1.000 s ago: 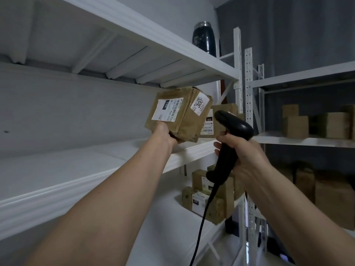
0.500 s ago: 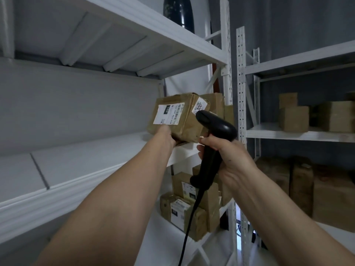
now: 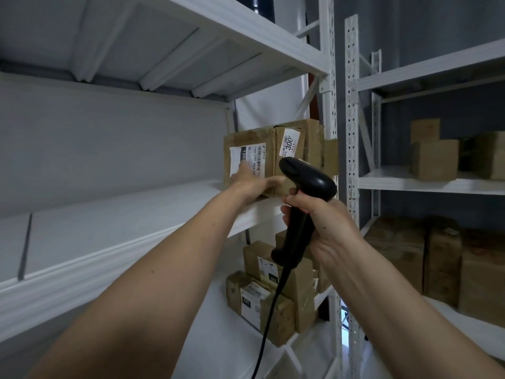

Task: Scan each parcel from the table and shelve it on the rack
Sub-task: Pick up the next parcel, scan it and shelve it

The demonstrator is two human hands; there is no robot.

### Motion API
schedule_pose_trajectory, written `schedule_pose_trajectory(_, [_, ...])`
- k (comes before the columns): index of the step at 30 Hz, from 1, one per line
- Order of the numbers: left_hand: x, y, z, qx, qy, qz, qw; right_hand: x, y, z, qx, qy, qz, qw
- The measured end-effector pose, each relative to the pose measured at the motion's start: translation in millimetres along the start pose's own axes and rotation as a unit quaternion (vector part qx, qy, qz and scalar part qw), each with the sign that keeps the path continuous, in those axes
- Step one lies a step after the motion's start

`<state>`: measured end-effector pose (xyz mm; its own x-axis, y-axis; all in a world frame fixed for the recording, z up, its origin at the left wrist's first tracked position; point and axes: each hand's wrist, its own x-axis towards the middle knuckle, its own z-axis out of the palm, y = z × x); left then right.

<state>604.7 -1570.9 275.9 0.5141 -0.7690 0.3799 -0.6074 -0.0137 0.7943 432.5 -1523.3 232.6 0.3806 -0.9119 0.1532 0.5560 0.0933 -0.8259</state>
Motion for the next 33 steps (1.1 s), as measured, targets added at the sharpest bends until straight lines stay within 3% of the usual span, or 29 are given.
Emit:
schedule_pose_trajectory(6, [8, -2, 16, 0.062, 0.068, 0.006, 0.996, 8, 5, -6, -0.005, 0.01, 0.007, 1.0])
schedule_pose_trajectory(14, [2, -6, 3, 0.165, 0.016, 0.043, 0.985, 9, 16, 1, -0.013, 0.006, 0.025, 1.0])
schedule_pose_trajectory(20, [-33, -9, -32, 0.402, 0.036, 0.076, 0.912, -4, 27, 25, -0.02, -0.036, 0.022, 0.999])
schedule_pose_trajectory(33, [-164, -32, -157, 0.467, 0.063, 0.055, 0.88, -94, 66, 110, -0.004, -0.119, 0.038, 0.992])
